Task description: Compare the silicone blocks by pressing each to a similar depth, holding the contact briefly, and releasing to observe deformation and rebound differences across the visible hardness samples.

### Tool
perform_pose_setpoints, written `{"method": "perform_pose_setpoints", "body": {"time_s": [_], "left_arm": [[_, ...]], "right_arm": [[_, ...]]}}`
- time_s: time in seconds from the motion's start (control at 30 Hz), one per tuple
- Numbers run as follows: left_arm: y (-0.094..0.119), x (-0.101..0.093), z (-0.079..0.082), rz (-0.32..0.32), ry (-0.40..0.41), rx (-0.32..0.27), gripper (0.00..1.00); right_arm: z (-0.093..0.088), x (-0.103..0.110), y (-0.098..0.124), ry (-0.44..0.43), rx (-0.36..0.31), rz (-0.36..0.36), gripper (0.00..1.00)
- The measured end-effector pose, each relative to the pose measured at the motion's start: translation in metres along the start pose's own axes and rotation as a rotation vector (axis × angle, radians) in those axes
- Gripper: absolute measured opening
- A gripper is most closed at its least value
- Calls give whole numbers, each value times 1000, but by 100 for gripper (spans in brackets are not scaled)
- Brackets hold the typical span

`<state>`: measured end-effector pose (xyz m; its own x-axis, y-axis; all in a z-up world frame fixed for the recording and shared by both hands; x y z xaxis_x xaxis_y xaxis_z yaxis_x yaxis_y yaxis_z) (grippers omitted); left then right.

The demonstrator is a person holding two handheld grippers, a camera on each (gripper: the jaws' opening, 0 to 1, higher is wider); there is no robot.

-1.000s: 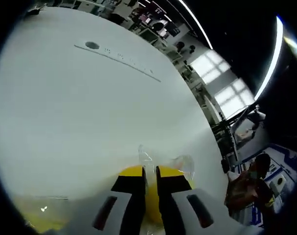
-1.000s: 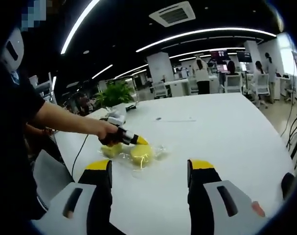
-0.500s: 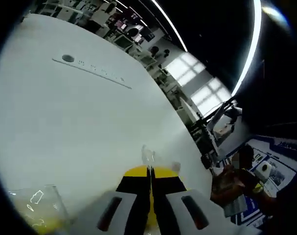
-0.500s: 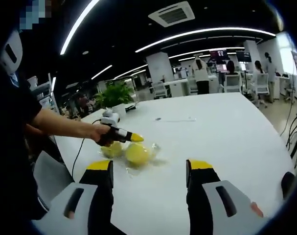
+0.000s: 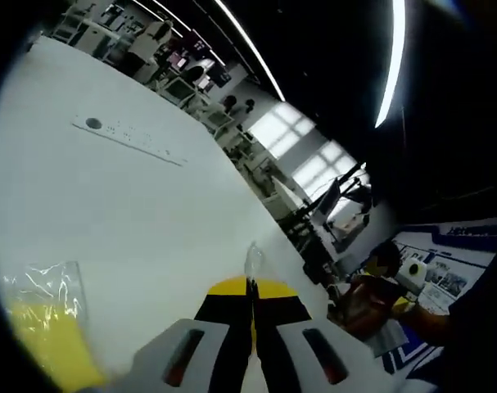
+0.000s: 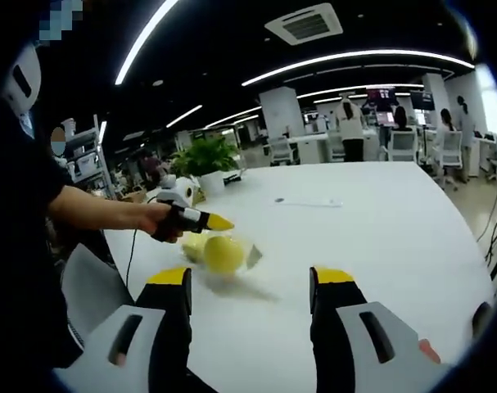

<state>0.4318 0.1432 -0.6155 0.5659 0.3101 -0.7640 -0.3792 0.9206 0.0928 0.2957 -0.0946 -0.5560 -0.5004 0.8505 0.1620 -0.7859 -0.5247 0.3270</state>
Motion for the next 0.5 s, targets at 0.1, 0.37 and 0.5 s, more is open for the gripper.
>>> {"method": "perform_pose_setpoints", "body": {"time_s": [0.1,0.37,0.5], "left_arm": [[5,-11,-1,-32,35,-13,0],[26,-37,2,-52,14,-54,0],[37,-58,10,-75,-14,-88,0]], "right_arm": [[-2,2,2,14,8,3,54],[-5,15,11,60,29,20,54],[-5,23,15,66,25,34,54]]}}
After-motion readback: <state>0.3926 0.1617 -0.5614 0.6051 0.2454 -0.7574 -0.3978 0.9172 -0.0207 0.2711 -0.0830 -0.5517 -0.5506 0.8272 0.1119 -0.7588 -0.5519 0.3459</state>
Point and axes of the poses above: the point that each gripper's makers call its tool centre point, and the gripper's own axes: y roughly backward along the fingers, x roughly to its left, z roughly out of its top, the point moved 5 cm from there along y, roughly backward along the fingers, and after that the axes turned 10 degrees about -z, right-handed, at the moved point
